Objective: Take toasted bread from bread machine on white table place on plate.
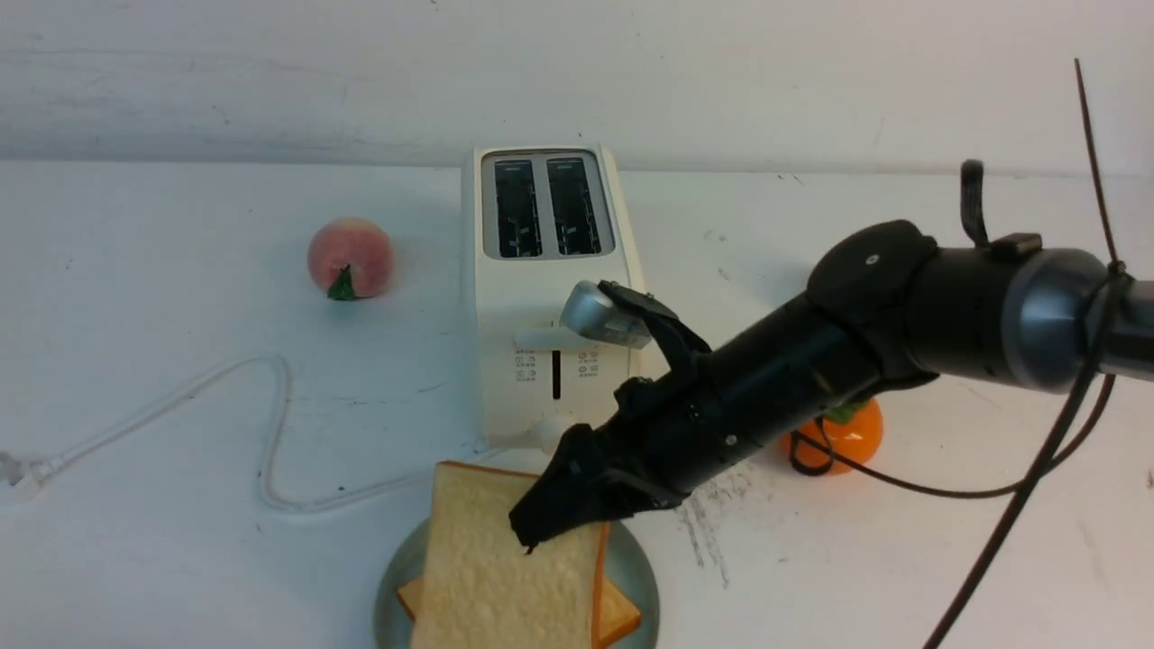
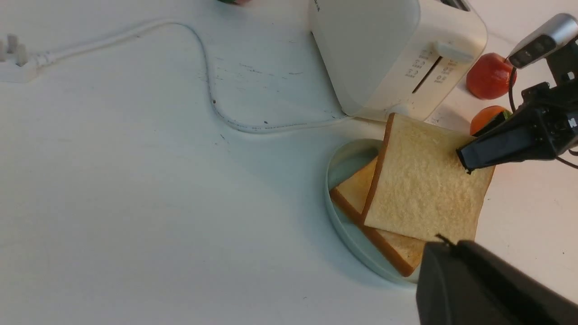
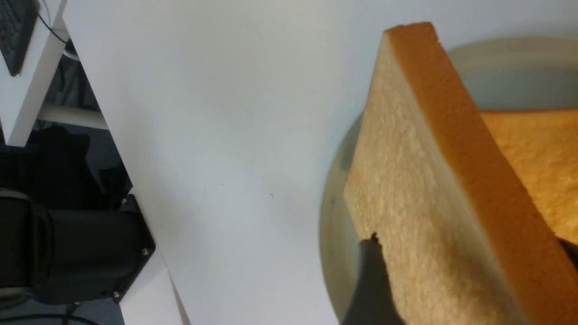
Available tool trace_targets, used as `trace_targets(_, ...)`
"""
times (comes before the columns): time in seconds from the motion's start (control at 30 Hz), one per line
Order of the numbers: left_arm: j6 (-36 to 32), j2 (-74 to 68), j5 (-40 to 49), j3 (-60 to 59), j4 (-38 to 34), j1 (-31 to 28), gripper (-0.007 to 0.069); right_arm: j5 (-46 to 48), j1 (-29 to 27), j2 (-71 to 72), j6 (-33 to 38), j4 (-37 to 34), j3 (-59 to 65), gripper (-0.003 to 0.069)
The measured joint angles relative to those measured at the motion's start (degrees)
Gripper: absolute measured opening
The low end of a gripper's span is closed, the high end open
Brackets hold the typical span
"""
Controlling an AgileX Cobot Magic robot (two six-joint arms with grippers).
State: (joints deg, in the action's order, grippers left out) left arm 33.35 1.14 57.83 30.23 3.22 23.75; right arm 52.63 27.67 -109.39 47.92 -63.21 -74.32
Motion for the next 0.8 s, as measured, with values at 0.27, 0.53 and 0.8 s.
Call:
trace_targets(0.27, 0.0, 0.0, 1.24, 0.0, 0.11, 0.0, -0.0014, 1.96, -0.17, 0.43, -7.53, 16.81, -6.15, 0.0579)
trace_targets(0.53, 0.0, 0.0, 1.37, 0.0, 0.3, 0.0, -0.0014, 7.98, -0.41, 4.49, -24.19, 34.56, -13.53, 0.054)
trace_targets(0.8, 0.0, 0.0, -0.11, 0.0, 2.91, 0.0, -0.0014, 17.87, -0.48, 20.29, -41.49, 51.09, -23.74, 0.0115)
